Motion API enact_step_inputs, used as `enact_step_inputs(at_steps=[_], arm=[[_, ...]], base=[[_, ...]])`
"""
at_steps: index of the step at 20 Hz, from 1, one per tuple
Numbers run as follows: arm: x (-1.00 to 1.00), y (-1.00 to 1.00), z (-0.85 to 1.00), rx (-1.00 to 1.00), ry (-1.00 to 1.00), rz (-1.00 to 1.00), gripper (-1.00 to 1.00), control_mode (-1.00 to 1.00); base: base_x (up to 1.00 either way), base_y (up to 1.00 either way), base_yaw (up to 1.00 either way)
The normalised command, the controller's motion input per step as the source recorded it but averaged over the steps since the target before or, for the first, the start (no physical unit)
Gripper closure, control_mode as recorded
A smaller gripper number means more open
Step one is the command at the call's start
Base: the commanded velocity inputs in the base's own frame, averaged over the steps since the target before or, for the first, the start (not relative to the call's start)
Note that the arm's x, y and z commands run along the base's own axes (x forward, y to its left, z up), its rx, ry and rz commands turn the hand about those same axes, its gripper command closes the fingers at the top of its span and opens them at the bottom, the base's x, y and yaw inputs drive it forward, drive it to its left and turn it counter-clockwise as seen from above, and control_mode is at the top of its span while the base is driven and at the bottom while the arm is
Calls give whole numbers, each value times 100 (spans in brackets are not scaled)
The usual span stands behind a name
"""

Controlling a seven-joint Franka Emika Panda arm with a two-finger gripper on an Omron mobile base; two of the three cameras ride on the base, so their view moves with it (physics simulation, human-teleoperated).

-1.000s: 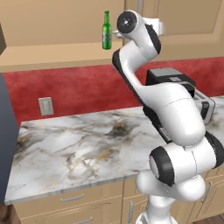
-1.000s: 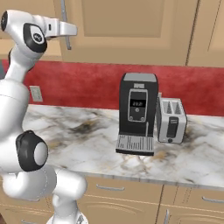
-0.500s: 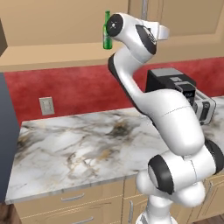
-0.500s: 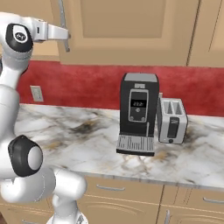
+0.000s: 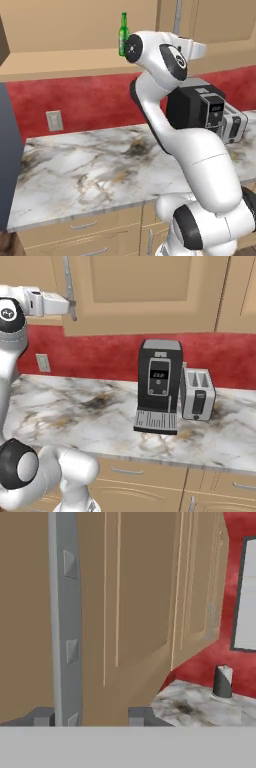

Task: Open the cabinet directly in front. Then move the beer and the cup to the dining counter with the jar on it.

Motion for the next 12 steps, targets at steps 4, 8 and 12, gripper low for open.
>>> enact_step_inputs(at_steps=[4, 8, 12], arm=[[-83, -93, 0, 3, -10, -14, 100, -100], [-94, -90, 0, 6, -11, -10, 100, -100], [-96, -83, 2, 10, -9, -8, 100, -100]], base=[[0, 0, 0], [0, 0, 0], [0, 0, 0]])
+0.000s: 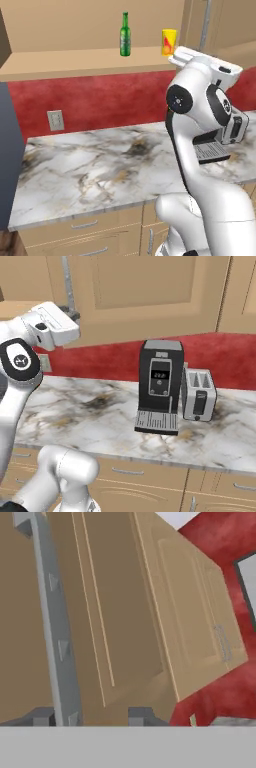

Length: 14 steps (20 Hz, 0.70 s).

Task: Open the cabinet directly in front. Then move the beer and the cup to the dining counter with the jar on it.

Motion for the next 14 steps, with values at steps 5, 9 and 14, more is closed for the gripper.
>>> enact_step_inputs(at_steps=[5, 9, 14], arm=[[-99, -80, 9, 14, -1, -11, 100, -100], [-97, -75, 11, 14, 0, -12, 100, -100], [-87, -65, 12, 14, 0, -15, 100, -100]], base=[[0, 0, 0], [0, 0, 0], [0, 0, 0]])
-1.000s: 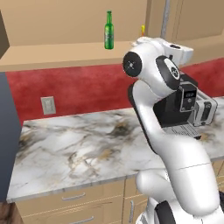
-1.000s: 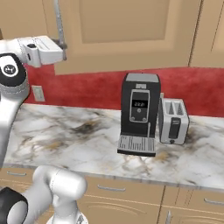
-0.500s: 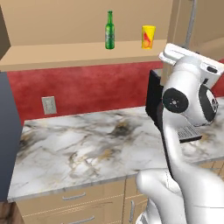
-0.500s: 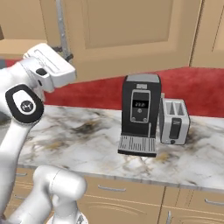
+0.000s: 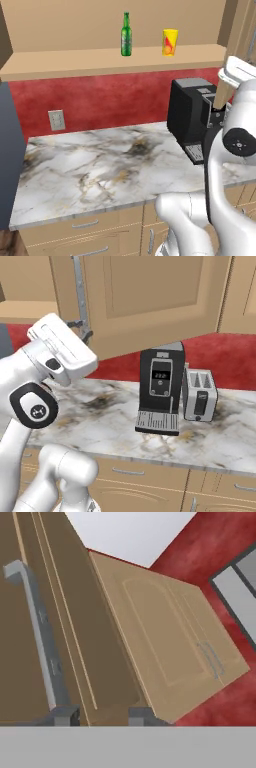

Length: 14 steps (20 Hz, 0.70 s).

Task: Open the cabinet directly in front. Then move the beer and the cup to the dining counter with the jar on it.

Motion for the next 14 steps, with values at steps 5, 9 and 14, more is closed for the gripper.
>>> enact_step_inputs(at_steps=[5, 9, 14], arm=[[-65, -36, 12, 10, 0, -13, 100, -100], [-52, -19, 11, 8, 0, -9, 100, -100], [-70, 15, 0, 5, 0, -3, 100, -100]], base=[[0, 0, 0], [0, 0, 0], [0, 0, 0]])
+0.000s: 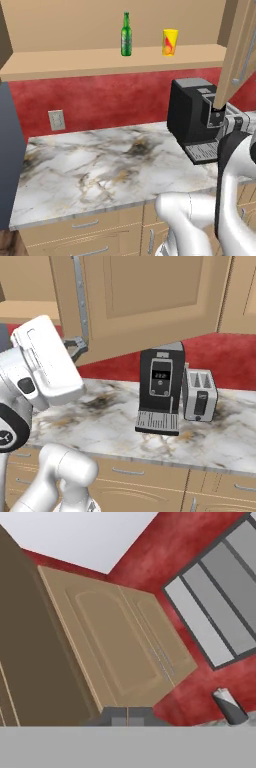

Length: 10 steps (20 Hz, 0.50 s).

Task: Open the cabinet directly in front. Then move the beer and the cup to the dining counter with the jar on it.

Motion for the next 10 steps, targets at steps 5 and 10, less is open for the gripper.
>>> enact_step_inputs(at_steps=[5, 10], arm=[[-57, 92, 0, -2, 1, 0, -100, -100], [-6, 100, 0, -13, 5, 0, -100, -100]], base=[[0, 0, 0], [0, 0, 0]])
